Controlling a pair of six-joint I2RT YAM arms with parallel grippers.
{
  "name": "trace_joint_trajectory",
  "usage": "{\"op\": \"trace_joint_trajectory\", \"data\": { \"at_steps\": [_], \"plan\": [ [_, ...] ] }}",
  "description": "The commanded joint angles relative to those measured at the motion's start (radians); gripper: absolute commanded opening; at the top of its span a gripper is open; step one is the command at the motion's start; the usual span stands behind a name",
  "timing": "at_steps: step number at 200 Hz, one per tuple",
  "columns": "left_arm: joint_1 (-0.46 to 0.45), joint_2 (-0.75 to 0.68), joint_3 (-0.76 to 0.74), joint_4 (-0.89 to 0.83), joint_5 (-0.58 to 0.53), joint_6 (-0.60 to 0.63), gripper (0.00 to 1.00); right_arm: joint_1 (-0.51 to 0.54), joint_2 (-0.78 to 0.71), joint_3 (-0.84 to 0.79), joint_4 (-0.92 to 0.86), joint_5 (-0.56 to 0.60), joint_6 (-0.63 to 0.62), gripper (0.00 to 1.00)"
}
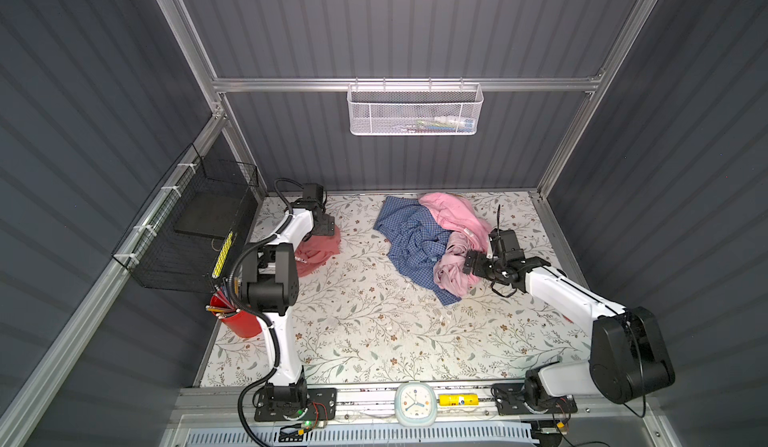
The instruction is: Pick out a specific cloth from the pile
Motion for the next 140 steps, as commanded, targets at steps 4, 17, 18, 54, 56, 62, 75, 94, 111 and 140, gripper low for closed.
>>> {"op": "trace_joint_trajectory", "data": {
  "at_steps": [4, 17, 18, 54, 56, 62, 75, 94, 111, 140],
  "plan": [
    [-0.002, 0.122, 0.124, -0.152, 0.018, 0.026, 0.99, 0.005, 0.000, 0.038, -0.024, 0.014, -0.019, 0.99],
    [-0.002, 0.164, 0.137, -0.166, 0.047, 0.028, 0.98, 0.005, 0.000, 0.042, -0.031, 0.018, -0.022, 0.99],
    [-0.002, 0.165, 0.137, -0.167, 0.050, 0.029, 0.97, 0.005, -0.001, 0.042, -0.032, 0.018, -0.022, 0.99],
    [-0.009, 0.198, 0.103, -0.156, 0.149, 0.044, 0.81, 0.005, 0.001, 0.044, -0.041, 0.023, -0.027, 0.99],
    [-0.010, 0.198, 0.100, -0.154, 0.155, 0.048, 0.80, 0.005, 0.000, 0.044, -0.041, 0.023, -0.027, 0.99],
    [-0.011, 0.197, 0.093, -0.147, 0.171, 0.056, 0.74, 0.005, 0.000, 0.044, -0.042, 0.025, -0.027, 0.99],
    [-0.017, 0.193, 0.077, -0.134, 0.210, 0.089, 0.65, 0.005, 0.004, 0.044, -0.043, 0.027, -0.029, 0.99],
    [-0.023, 0.191, 0.068, -0.129, 0.274, 0.153, 0.49, 0.005, 0.003, 0.048, -0.048, 0.032, -0.031, 0.99],
    [-0.031, 0.179, 0.052, -0.118, 0.315, 0.226, 0.41, 0.005, -0.001, 0.049, -0.053, 0.045, -0.035, 0.99],
    [-0.045, 0.151, 0.006, -0.081, 0.382, 0.382, 0.40, 0.005, -0.013, 0.054, -0.052, 0.056, -0.047, 0.99]
  ]
}}
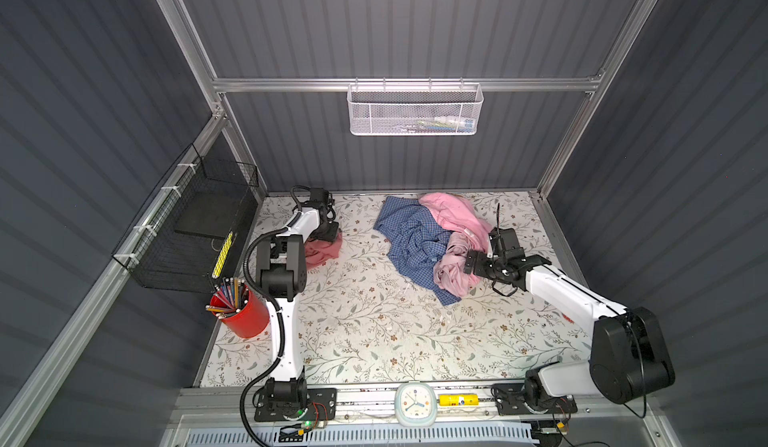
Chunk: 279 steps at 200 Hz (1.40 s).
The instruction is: Pick out a specific cloth from the pile
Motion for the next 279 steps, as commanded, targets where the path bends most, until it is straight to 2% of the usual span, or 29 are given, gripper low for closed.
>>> {"op": "trace_joint_trajectory", "data": {
  "at_steps": [1, 28, 62, 86, 126, 154, 188, 220, 224, 279],
  "plan": [
    [-0.031, 0.014, -0.072, -0.049, 0.150, 0.176, 0.41, 0.005, -0.013, 0.032, -0.018, 0.029, -0.022, 0.99],
    [-0.032, 0.009, -0.085, -0.043, 0.170, 0.328, 0.40, 0.005, -0.013, 0.042, -0.033, 0.037, -0.038, 0.99],
    [-0.032, 0.011, -0.080, -0.025, 0.233, 0.442, 0.40, 0.005, -0.009, 0.055, -0.058, 0.040, -0.052, 0.99],
    [-0.032, 0.043, -0.035, -0.039, 0.195, 0.498, 0.41, 0.005, -0.010, 0.067, -0.058, 0.049, -0.062, 0.99],
    [-0.028, 0.065, 0.007, -0.017, 0.110, 0.492, 0.54, 0.005, -0.006, 0.077, -0.085, 0.054, -0.068, 0.99],
    [-0.028, 0.040, -0.009, 0.032, 0.059, 0.447, 0.58, 0.005, -0.009, 0.077, -0.069, 0.048, -0.082, 0.99],
    [-0.028, -0.002, -0.017, 0.033, 0.058, 0.431, 0.78, 0.005, -0.018, 0.092, -0.069, 0.045, -0.102, 0.99],
    [-0.029, -0.063, -0.063, 0.068, 0.042, 0.409, 0.92, 0.005, -0.050, 0.096, -0.069, 0.061, -0.122, 0.99],
    [-0.029, -0.073, -0.068, 0.070, 0.039, 0.406, 0.99, 0.005, -0.056, 0.097, -0.069, 0.061, -0.125, 0.99],
    [-0.031, -0.229, -0.163, 0.135, 0.000, 0.347, 1.00, 0.002, -0.142, 0.094, -0.038, 0.074, -0.197, 0.99]
  ]
}}
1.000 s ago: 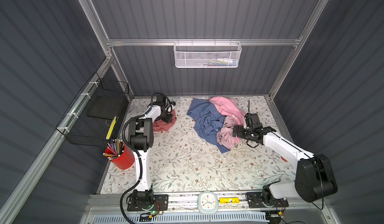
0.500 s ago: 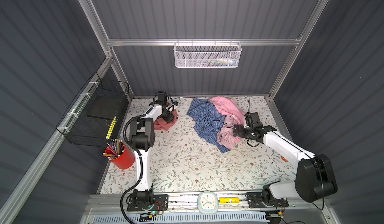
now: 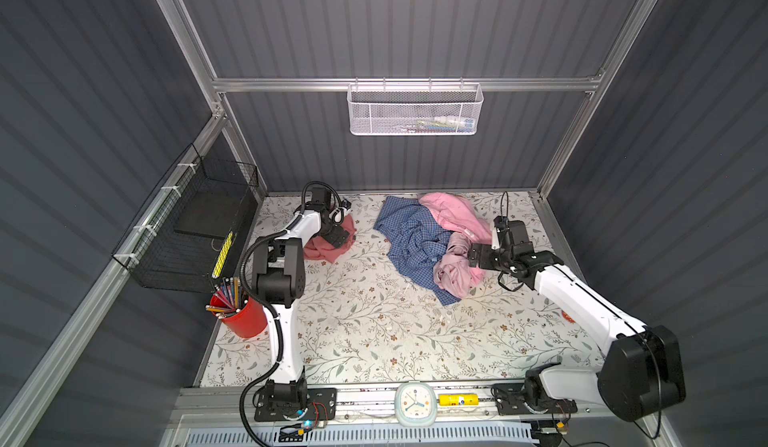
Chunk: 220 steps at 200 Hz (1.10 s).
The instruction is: Pick out a specific cloth from the pile
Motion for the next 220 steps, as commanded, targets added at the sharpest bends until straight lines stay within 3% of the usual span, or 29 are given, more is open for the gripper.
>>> {"op": "trace_joint_trajectory", "data": {
  "at_steps": [1, 67, 105, 145, 176, 220],
  "plan": [
    [-0.008, -0.103, -0.042, 0.035, -0.026, -0.043, 1.00, 0.001, -0.039, 0.018, 0.014, 0.022, -0.052, 0.99],
    [-0.010, -0.364, -0.261, 0.185, -0.060, -0.191, 1.00, -0.042, -0.195, -0.100, 0.086, 0.029, -0.159, 0.99],
    [-0.009, -0.531, -0.494, 0.361, -0.082, -0.316, 1.00, -0.105, -0.306, -0.247, 0.207, 0.024, -0.196, 0.99],
    [-0.010, -0.607, -0.648, 0.461, -0.190, -0.440, 1.00, -0.158, -0.362, -0.395, 0.403, 0.047, -0.259, 0.99],
    [-0.010, -0.685, -0.793, 0.593, -0.208, -0.544, 1.00, -0.195, -0.358, -0.506, 0.581, 0.083, -0.282, 0.99],
    [-0.009, -0.761, -0.981, 0.763, -0.256, -0.661, 1.00, -0.227, -0.273, -0.674, 0.964, 0.123, -0.304, 0.99]
  ]
}}
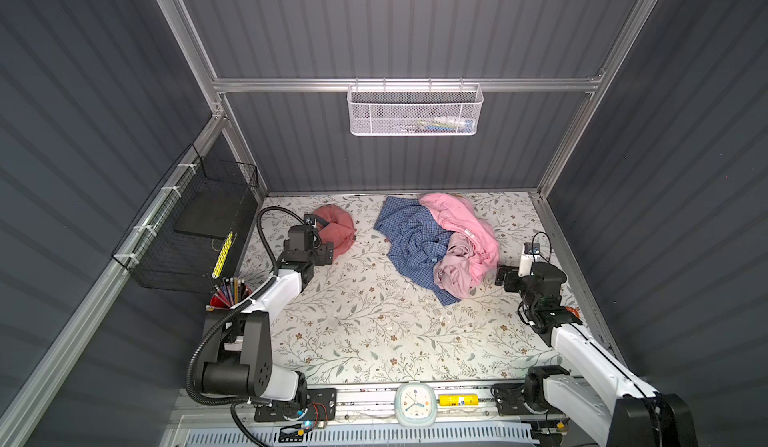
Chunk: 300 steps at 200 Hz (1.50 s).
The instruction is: Pick out a specific cloth from the pile
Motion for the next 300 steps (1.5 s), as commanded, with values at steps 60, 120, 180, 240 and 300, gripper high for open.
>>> {"op": "trace_joint_trajectory", "data": {
  "at_steps": [60, 120, 180, 240, 300],
  "plan": [
    [-0.005, -0.113, -0.269, 0.314, -0.109, -0.137, 1.00, -0.047, 0.238, -0.101, 0.605, -0.008, -0.035, 0.99],
    [-0.005, -0.076, -0.368, 0.503, -0.187, -0.139, 1.00, -0.064, 0.493, -0.057, 0.807, -0.068, -0.029, 0.99],
    [-0.005, 0.014, -0.418, 0.686, -0.272, -0.122, 1.00, -0.119, 0.485, 0.005, 0.666, -0.150, 0.018, 0.99],
    [-0.004, 0.199, -0.428, 0.964, -0.189, -0.051, 1.00, -0.121, 0.483, 0.005, 0.657, -0.153, 0.017, 0.99],
    [0.015, 0.276, -0.319, 0.812, -0.111, -0.049, 1.00, -0.122, 0.484, 0.006, 0.659, -0.153, 0.018, 0.99]
  ]
}}
